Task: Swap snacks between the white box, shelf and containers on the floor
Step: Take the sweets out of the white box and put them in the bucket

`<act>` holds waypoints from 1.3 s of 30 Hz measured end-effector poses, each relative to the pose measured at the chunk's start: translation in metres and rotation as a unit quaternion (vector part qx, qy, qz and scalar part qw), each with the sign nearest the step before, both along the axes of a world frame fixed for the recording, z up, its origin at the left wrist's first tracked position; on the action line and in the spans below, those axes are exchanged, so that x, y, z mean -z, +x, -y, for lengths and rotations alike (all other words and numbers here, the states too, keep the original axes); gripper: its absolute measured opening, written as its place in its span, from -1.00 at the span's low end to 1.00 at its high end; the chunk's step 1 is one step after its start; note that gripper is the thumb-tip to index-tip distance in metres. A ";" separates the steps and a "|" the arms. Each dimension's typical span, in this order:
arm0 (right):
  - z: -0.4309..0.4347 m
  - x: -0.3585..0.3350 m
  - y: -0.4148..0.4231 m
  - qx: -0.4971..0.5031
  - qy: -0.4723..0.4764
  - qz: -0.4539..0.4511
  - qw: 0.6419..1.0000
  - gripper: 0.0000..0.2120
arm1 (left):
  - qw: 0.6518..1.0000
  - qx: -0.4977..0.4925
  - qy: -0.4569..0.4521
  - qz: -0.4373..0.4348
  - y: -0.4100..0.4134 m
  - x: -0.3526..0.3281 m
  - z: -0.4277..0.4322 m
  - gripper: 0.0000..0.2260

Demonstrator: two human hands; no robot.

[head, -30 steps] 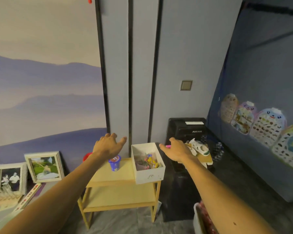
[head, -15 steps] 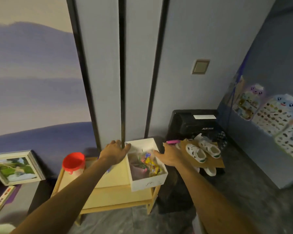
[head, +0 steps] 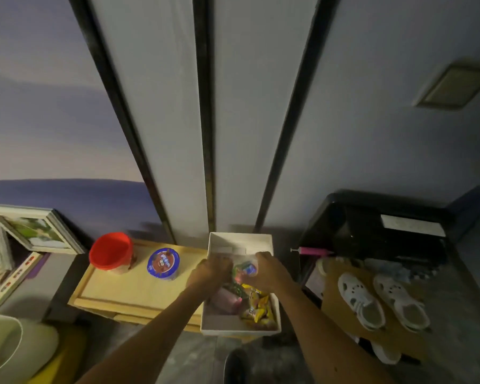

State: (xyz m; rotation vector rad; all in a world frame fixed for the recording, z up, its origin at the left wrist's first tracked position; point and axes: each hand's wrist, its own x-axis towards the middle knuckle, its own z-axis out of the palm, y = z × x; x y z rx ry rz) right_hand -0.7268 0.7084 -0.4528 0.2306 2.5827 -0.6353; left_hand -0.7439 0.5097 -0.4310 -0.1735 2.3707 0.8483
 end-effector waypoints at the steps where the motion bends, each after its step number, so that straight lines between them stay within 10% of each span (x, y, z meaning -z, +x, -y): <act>1: -0.003 0.019 -0.007 -0.003 -0.004 0.001 1.000 -0.25 | 1.000 -0.005 0.007 0.015 0.000 0.013 -0.003 -0.40; 5: -0.008 0.076 -0.028 -0.010 -0.026 -0.001 1.000 -0.24 | 0.998 -0.039 -0.023 0.042 -0.009 0.067 -0.015 -0.22; 10: -0.002 0.102 -0.040 0.001 -0.031 0.018 0.999 -0.17 | 0.998 -0.039 -0.044 -0.005 -0.023 0.115 -0.037 -0.65; 16: 0.007 0.152 -0.029 0.023 -0.002 0.045 0.999 0.10 | 0.993 -0.026 -0.109 -0.024 -0.028 0.159 -0.051 -0.25; 23: 0.006 0.153 -0.017 0.071 0.005 -0.038 0.997 -0.29 | 0.995 -0.022 -0.096 -0.012 -0.032 0.183 -0.051 -0.08; 39: -0.001 0.131 -0.011 0.126 -0.083 -0.082 0.985 -0.34 | 0.994 -0.081 0.069 0.014 -0.039 0.155 -0.039 -0.24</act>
